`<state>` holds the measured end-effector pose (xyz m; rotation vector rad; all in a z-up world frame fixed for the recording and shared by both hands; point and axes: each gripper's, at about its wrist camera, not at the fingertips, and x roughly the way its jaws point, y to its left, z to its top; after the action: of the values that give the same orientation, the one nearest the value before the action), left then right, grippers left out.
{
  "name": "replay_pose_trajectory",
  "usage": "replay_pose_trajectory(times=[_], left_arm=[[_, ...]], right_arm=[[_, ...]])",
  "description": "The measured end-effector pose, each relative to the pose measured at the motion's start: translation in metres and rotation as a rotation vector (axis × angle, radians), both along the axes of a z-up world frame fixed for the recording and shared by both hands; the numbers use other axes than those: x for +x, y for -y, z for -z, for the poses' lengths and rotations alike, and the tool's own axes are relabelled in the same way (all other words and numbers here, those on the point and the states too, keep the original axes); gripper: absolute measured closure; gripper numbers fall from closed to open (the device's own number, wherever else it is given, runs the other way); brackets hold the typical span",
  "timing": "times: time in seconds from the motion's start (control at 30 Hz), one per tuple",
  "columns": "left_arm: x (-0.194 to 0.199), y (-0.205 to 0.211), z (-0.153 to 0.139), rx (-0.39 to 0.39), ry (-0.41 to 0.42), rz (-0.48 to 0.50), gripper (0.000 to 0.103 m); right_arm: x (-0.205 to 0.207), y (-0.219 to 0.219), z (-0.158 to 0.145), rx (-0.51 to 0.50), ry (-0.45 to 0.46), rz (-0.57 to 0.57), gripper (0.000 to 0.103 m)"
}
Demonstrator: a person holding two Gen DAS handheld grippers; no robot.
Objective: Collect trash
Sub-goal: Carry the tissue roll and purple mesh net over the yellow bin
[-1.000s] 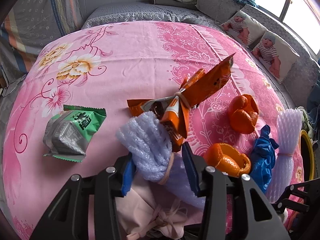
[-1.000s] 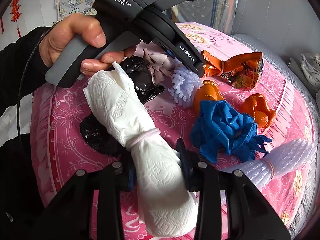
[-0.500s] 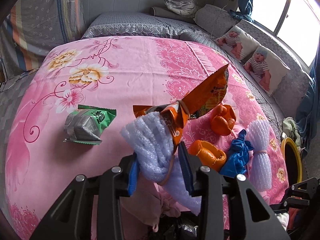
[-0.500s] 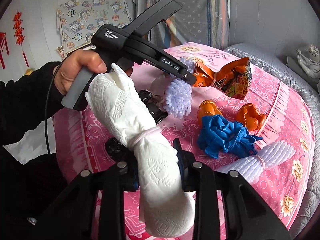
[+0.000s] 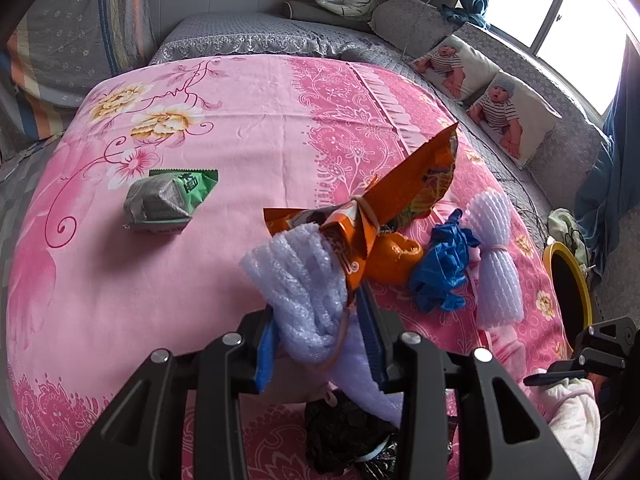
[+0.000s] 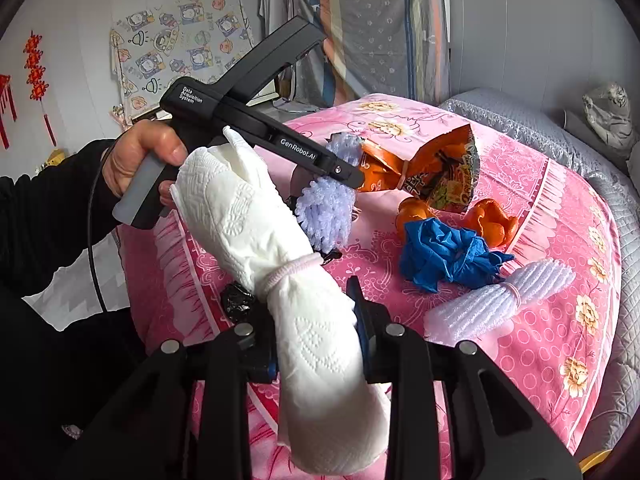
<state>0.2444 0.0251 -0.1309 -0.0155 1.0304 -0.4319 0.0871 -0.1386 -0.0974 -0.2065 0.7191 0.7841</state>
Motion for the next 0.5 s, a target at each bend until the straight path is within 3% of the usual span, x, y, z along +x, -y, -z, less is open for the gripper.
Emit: replay_pose_trajectory(times=[0.5], left_arm=[[-0.038,-0.035,0.006,0.056,-0.006,-0.049,0.064]], right_arm=[[-0.012,0.032,-0.009,0.054,0.034,0.079,0.077]])
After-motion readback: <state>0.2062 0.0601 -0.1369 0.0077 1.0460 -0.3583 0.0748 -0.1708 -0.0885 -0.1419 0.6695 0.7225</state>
